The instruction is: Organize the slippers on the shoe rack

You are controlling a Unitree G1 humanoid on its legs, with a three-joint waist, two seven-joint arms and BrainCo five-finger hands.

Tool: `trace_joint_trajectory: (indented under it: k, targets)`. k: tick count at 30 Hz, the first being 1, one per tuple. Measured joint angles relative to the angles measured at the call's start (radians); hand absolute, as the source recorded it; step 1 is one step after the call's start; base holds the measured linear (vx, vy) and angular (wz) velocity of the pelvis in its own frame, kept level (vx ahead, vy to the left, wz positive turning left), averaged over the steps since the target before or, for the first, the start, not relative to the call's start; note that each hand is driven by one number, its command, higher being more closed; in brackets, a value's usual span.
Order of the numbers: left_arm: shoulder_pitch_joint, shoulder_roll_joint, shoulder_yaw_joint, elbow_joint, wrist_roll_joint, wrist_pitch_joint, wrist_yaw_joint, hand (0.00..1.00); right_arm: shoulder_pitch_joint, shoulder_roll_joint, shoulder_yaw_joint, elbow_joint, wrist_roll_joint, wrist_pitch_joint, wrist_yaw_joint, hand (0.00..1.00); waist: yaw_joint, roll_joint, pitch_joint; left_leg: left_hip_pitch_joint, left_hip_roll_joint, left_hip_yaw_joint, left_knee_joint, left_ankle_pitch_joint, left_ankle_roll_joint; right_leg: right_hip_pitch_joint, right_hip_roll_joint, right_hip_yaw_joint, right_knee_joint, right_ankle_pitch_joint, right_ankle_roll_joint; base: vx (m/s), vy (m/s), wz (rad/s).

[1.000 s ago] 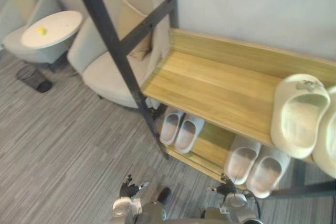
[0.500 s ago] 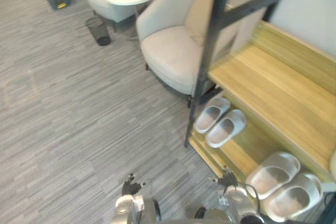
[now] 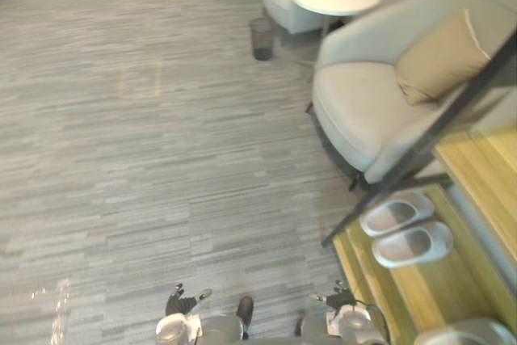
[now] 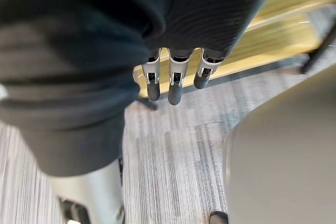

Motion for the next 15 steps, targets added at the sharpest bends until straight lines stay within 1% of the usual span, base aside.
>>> trace_joint_trajectory:
  k: [1, 3, 4, 6, 7, 8, 9, 10, 11, 12, 13, 14, 15]
  targets:
    - [0.0, -0.005, 0.011, -0.007, 0.0, 0.001, 0.0, 0.0, 0.0, 0.001, -0.003, -0.007, 0.002, 0.0, -0.002, 0.0, 0.0, 0.007, 0.002, -0.042, 0.001, -0.018, 0.062, -0.019, -0.002, 0.002, -0.001, -0.042, 0.0, 0.005, -0.005, 0.12, -0.126, 0.93]
    - [0.004, -0.017, 0.031, -0.027, -0.005, -0.002, 0.0, 0.0, -0.003, 0.009, 0.018, -0.036, 0.015, 0.001, 0.0, 0.0, 0.006, 0.023, 0.004, -0.116, 0.008, -0.037, 0.18, -0.092, -0.006, 0.019, 0.019, -0.102, -0.01, 0.004, -0.01, 0.12, -0.093, 0.75]
    - [0.005, -0.024, 0.052, -0.034, -0.005, -0.001, -0.001, 0.0, -0.011, 0.015, 0.023, -0.041, 0.018, -0.001, -0.001, 0.0, 0.007, 0.025, 0.018, -0.138, 0.017, -0.01, 0.241, -0.103, -0.015, 0.041, 0.024, -0.127, -0.017, 0.006, -0.013, 0.18, -0.043, 0.68]
    - [-0.004, -0.042, 0.092, -0.065, -0.02, -0.001, 0.0, 0.0, -0.027, 0.021, 0.028, -0.044, 0.04, 0.0, -0.002, 0.0, 0.017, 0.026, 0.049, -0.211, 0.046, 0.178, 0.424, -0.11, -0.014, 0.104, 0.034, -0.185, -0.034, 0.007, -0.014, 0.15, -0.042, 0.69]
    - [0.0, -0.049, 0.096, -0.083, -0.026, -0.002, 0.0, 0.0, -0.027, 0.026, 0.035, -0.05, 0.043, 0.0, -0.004, 0.0, 0.025, 0.026, 0.052, -0.233, 0.067, 0.259, 0.474, -0.11, -0.014, 0.128, 0.036, -0.202, -0.044, 0.007, -0.015, 0.15, -0.016, 0.67]
    - [0.007, -0.052, 0.095, -0.104, -0.04, -0.002, 0.002, 0.0, -0.023, 0.03, 0.057, -0.081, 0.044, -0.001, -0.007, 0.0, 0.04, 0.028, 0.054, -0.249, 0.093, 0.361, 0.512, -0.11, -0.014, 0.174, 0.033, -0.233, -0.084, 0.006, -0.017, 0.18, 0.015, 0.6]
    - [0.005, -0.051, 0.094, -0.107, -0.046, -0.002, 0.002, 0.0, -0.025, 0.034, 0.06, -0.091, 0.044, -0.002, -0.008, 0.0, 0.044, 0.022, 0.054, -0.256, 0.099, 0.404, 0.52, -0.129, -0.002, 0.194, 0.022, -0.25, -0.121, 0.005, -0.018, 0.16, 0.041, 0.55]
    - [-0.003, -0.051, 0.095, -0.11, -0.054, -0.002, 0.002, 0.0, -0.028, 0.032, 0.061, -0.107, 0.044, -0.002, -0.009, 0.0, 0.047, 0.022, 0.059, -0.26, 0.126, 0.448, 0.529, -0.169, 0.024, 0.211, 0.025, -0.262, -0.151, 0.007, -0.015, 0.1, 0.051, 0.44]
    - [-0.001, -0.057, 0.094, -0.115, -0.058, -0.002, 0.003, 0.0, -0.036, 0.029, 0.064, -0.111, 0.043, -0.002, -0.01, 0.0, 0.055, 0.039, 0.066, -0.267, 0.17, 0.487, 0.543, -0.215, 0.031, 0.234, 0.033, -0.283, -0.171, 0.008, -0.013, 0.15, 0.1, 0.54]
    - [0.002, -0.058, 0.091, -0.112, -0.058, -0.002, 0.003, 0.0, -0.038, 0.025, 0.063, -0.111, 0.044, -0.002, -0.01, 0.0, 0.055, 0.05, 0.065, -0.28, 0.202, 0.494, 0.526, -0.229, 0.019, 0.252, 0.035, -0.303, -0.189, 0.005, -0.01, 0.17, 0.119, 0.61]
    - [0.001, -0.06, 0.086, -0.112, -0.062, -0.005, 0.003, 0.0, -0.04, 0.019, 0.064, -0.103, 0.044, -0.002, -0.009, 0.0, 0.062, 0.055, 0.064, -0.285, 0.22, 0.484, 0.463, -0.217, 0.017, 0.265, 0.032, -0.309, -0.2, -0.002, 0.008, 0.26, 0.188, 0.52]
    - [0.006, -0.059, 0.086, -0.109, -0.068, -0.01, 0.001, 0.0, -0.047, 0.016, 0.063, -0.09, 0.043, -0.003, -0.01, 0.0, 0.071, 0.06, 0.059, -0.287, 0.222, 0.488, 0.428, -0.191, 0.034, 0.272, 0.027, -0.311, -0.202, -0.013, 0.029, 0.31, 0.202, 0.43]
    - [-0.004, -0.046, 0.074, -0.095, -0.067, -0.014, 0.001, 0.0, -0.067, 0.01, 0.064, -0.045, 0.043, -0.004, -0.009, 0.0, 0.075, 0.03, 0.059, -0.27, 0.171, 0.49, 0.402, -0.204, 0.049, 0.274, -0.003, -0.291, -0.202, -0.009, 0.032, 0.34, 0.209, 0.41]
